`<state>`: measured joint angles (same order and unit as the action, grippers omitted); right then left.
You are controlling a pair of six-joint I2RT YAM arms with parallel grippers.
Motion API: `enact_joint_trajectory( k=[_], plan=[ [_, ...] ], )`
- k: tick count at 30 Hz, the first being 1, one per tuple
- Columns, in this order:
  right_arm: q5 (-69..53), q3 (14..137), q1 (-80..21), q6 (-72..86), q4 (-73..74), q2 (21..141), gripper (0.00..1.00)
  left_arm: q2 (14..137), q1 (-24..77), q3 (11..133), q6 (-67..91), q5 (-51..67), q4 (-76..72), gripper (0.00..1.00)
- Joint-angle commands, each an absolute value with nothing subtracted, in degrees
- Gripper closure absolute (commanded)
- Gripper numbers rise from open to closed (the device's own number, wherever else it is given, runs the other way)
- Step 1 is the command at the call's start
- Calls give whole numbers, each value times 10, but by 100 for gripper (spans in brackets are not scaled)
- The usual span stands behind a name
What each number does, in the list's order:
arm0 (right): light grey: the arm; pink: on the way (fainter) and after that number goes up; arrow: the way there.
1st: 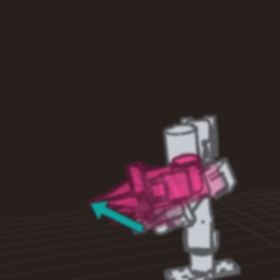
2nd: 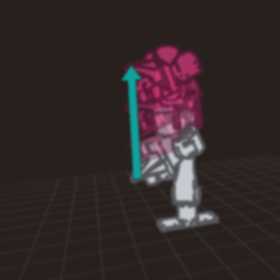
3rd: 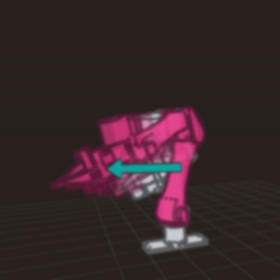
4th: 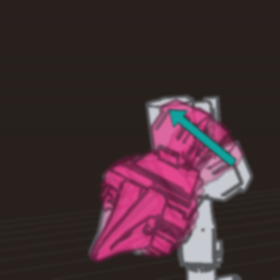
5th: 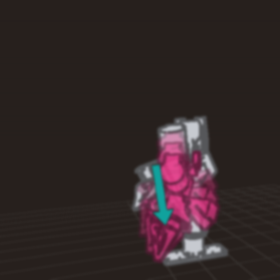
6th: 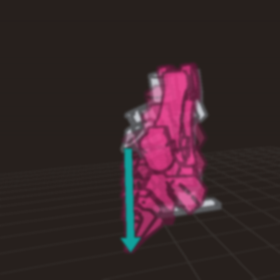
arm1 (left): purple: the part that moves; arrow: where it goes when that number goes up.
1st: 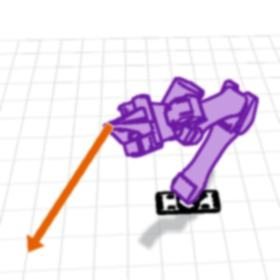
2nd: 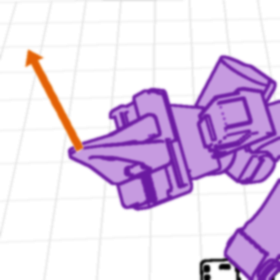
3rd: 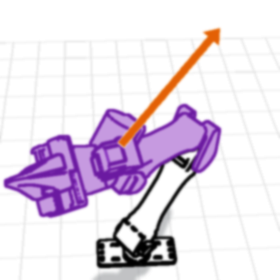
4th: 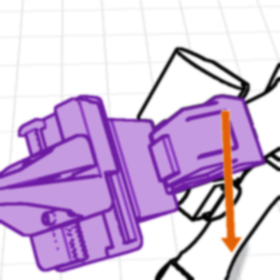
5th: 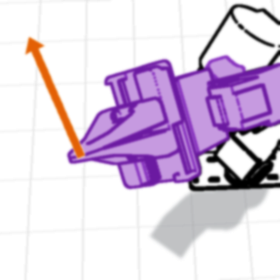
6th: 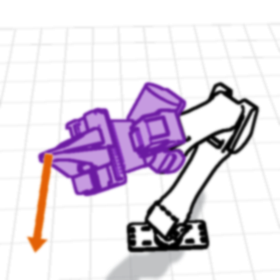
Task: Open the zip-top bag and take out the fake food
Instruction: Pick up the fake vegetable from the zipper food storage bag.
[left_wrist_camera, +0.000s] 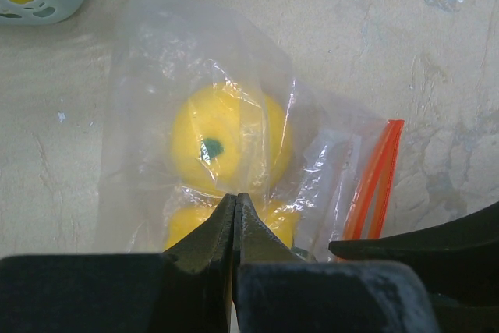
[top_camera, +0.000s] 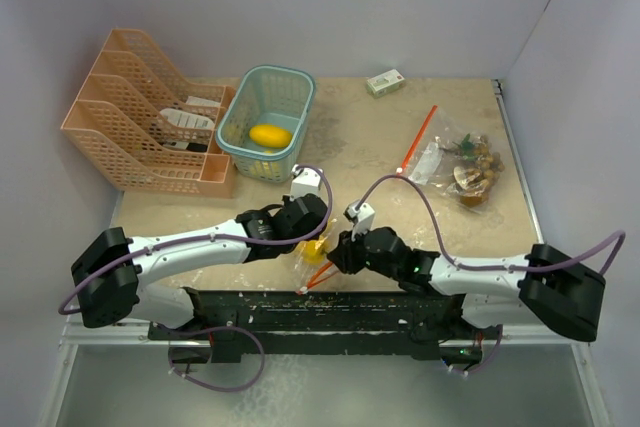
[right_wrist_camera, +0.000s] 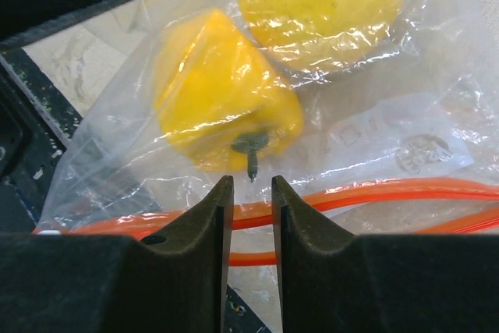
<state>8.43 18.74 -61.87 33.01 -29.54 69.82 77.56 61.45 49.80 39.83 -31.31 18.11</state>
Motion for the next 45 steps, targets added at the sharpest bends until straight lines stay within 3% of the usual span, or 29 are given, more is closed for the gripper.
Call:
enact_joint_trajectory(
  k=[1, 9, 22, 28, 34, 37, 45],
  plan=[
    [111, 207, -620, 325, -295, 639, 71, 764, 611, 503, 392, -318, 169, 100],
    [106, 122, -620, 360, -313, 571, 78, 769, 610, 508, 389, -313, 159, 100],
    [102, 130, -621, 366, -353, 647, 83, 781, 611, 512, 392, -303, 155, 100],
    [105, 188, -620, 330, -355, 704, 71, 775, 610, 502, 403, -299, 155, 100],
    [101, 235, -621, 297, -351, 740, 47, 769, 610, 502, 398, -308, 160, 100],
    [98, 255, -619, 288, -346, 770, 46, 771, 610, 508, 394, -309, 162, 100],
    [78, 254, -619, 298, -374, 809, 56, 779, 610, 504, 397, -308, 157, 100]
  ],
)
